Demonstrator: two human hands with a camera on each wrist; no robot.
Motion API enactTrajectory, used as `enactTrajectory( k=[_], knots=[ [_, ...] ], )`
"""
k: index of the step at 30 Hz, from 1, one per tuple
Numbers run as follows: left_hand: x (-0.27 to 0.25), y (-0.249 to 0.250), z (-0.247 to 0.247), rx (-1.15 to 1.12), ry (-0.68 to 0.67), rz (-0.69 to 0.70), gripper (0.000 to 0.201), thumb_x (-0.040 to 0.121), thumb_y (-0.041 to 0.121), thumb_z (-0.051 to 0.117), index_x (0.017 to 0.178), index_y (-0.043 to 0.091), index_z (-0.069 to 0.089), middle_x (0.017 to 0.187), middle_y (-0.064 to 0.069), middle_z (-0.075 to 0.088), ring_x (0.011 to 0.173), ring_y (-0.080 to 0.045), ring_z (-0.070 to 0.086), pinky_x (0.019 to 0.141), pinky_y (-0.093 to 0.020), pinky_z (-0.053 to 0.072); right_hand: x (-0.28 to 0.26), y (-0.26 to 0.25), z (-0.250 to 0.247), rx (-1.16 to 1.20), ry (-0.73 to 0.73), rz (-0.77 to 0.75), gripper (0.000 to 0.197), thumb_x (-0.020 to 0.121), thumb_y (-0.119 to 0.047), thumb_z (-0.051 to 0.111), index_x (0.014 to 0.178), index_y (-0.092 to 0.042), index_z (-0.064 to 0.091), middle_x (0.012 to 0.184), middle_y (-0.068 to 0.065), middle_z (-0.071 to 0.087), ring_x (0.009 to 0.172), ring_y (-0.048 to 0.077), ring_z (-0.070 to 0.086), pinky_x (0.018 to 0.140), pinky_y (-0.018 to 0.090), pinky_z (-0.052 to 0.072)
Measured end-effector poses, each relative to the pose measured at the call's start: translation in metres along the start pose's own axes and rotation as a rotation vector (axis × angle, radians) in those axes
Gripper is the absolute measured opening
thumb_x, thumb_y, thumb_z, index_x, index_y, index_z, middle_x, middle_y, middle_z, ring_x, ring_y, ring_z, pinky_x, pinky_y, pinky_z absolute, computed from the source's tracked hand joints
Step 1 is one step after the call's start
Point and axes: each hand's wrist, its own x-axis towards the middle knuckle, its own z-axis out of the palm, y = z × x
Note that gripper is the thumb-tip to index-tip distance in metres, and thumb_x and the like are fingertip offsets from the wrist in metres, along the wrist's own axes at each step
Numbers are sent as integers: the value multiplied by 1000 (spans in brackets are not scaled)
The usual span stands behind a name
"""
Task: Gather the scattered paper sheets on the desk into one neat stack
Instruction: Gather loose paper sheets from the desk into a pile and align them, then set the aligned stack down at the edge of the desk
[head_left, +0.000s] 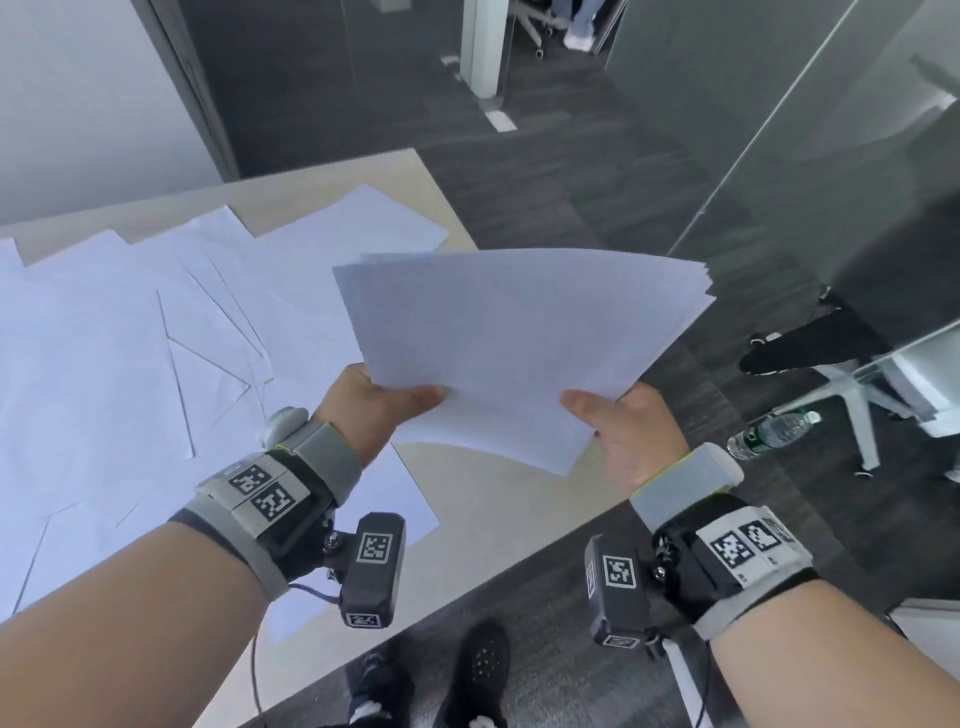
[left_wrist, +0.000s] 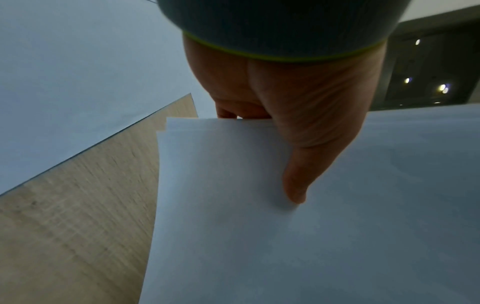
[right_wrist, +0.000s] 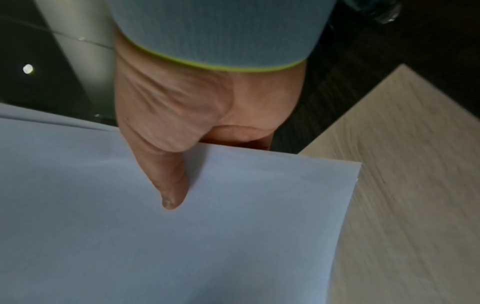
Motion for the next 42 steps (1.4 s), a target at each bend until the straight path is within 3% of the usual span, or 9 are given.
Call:
enactTrajectory(
  k=[3, 11, 15, 18, 23, 27, 32, 37, 42],
  knots=[
    [4, -4, 2, 25, -23, -34, 47, 60, 40, 88, 104, 29, 78, 105, 9, 79, 104, -16, 73, 103, -44, 52, -2, 7, -1, -129, -51, 3, 32, 84, 4, 74, 106, -19, 70, 104, -3, 77, 99, 13, 72, 86, 31, 54],
    [-5, -5, 17, -101, -45, 4, 31, 67, 17, 82, 93, 33, 81, 105, 0, 80, 101, -17, 75, 94, -39, 55, -10, 19, -2, -134, -134, 14, 42, 87, 0, 73, 112, -33, 68, 112, -6, 75, 110, 14, 68, 95, 38, 53],
    [1, -14, 16, -100, -84, -43, 41, 61, 23, 88, 99, 35, 80, 110, -1, 79, 106, -21, 73, 101, -45, 52, -7, 29, -8, -180, -142, 76, 37, 73, -18, 77, 101, -42, 74, 113, -5, 75, 110, 16, 68, 100, 46, 52],
    [2, -29, 21, -102, -61, -110, 51, 50, 32, 89, 100, 35, 80, 110, -2, 79, 107, -23, 73, 106, -52, 50, -6, 44, -14, -228, -123, 124, 35, 76, -15, 79, 104, -35, 73, 112, -5, 75, 110, 15, 68, 104, 50, 49],
    [2, -49, 56, -112, 6, -85, 51, 51, 29, 89, 101, 30, 80, 110, -6, 78, 108, -28, 72, 103, -56, 51, 2, 58, -49, -185, -115, 141, 40, 86, -2, 74, 112, -32, 68, 113, -7, 74, 110, 12, 67, 98, 36, 51],
    [-6, -55, 86, -35, 57, -159, 37, 53, 38, 86, 89, 42, 80, 99, 6, 80, 99, -17, 74, 100, -45, 54, 2, 70, -67, -292, -62, 225, 28, 88, -10, 73, 106, -31, 68, 110, -5, 73, 108, 15, 66, 101, 39, 50],
    [6, -53, 118, -41, 129, -248, 51, 58, 50, 82, 100, 22, 77, 92, 1, 81, 88, -24, 78, 88, -44, 61, 25, 58, -87, -362, 52, 192, 17, 92, -18, 68, 107, -24, 71, 102, -7, 75, 96, 16, 70, 87, 34, 54],
    [24, -78, 143, 16, 123, -468, 20, 96, 25, 56, 111, 21, 67, 103, -8, 77, 94, -32, 74, 85, -53, 62, 57, 65, -103, -694, -9, 253, 19, 94, -14, 64, 113, -15, 67, 99, -1, 68, 87, 22, 62, 76, 26, 43],
    [28, -91, 161, 258, 16, -582, 19, 97, 18, 50, 102, 14, 68, 92, -8, 77, 81, -26, 77, 61, -34, 63, 80, 85, -122, -902, -76, 341, 29, 92, -20, 66, 120, -13, 66, 111, 7, 70, 88, 25, 60, 77, 28, 45]
  ],
)
